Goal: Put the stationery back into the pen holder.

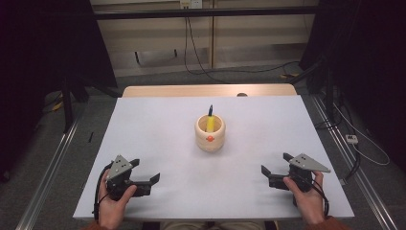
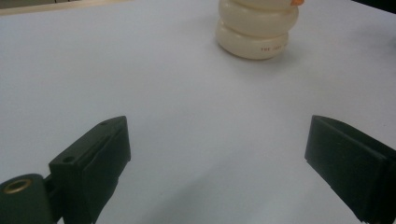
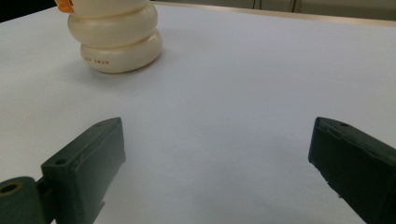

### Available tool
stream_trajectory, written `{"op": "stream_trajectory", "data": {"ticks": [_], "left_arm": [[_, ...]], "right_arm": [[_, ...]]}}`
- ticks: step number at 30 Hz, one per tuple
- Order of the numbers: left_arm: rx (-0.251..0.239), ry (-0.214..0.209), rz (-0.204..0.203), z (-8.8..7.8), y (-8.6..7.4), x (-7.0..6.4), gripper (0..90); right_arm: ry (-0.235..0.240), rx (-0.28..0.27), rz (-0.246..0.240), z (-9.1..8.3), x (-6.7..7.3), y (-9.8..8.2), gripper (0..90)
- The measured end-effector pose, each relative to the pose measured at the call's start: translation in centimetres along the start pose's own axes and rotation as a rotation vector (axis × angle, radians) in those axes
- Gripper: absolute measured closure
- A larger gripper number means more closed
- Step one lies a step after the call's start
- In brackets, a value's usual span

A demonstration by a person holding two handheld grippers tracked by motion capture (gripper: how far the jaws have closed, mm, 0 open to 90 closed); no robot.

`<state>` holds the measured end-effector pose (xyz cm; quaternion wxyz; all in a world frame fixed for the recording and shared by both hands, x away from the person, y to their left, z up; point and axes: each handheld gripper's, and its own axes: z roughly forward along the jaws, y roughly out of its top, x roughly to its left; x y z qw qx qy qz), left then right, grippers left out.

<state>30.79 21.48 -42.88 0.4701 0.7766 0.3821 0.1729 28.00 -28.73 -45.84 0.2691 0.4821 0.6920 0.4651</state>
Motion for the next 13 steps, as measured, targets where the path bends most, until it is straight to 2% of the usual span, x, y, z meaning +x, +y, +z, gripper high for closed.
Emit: {"op": "stream_trajectory", "data": {"ticks": [10,13], "left_arm": [[0.000,0.002,-0.004,-0.08,0.00,0.05,6.7],[-0.007,0.002,-0.020,-0.09,-0.02,0.10,6.8]], "right_arm": [[0.003,-0.016,0.002,-0.11,-0.01,-0.05,3.2],[0.005,-0.014,0.008,-0.05,-0.06,0.01,3.1]]}}
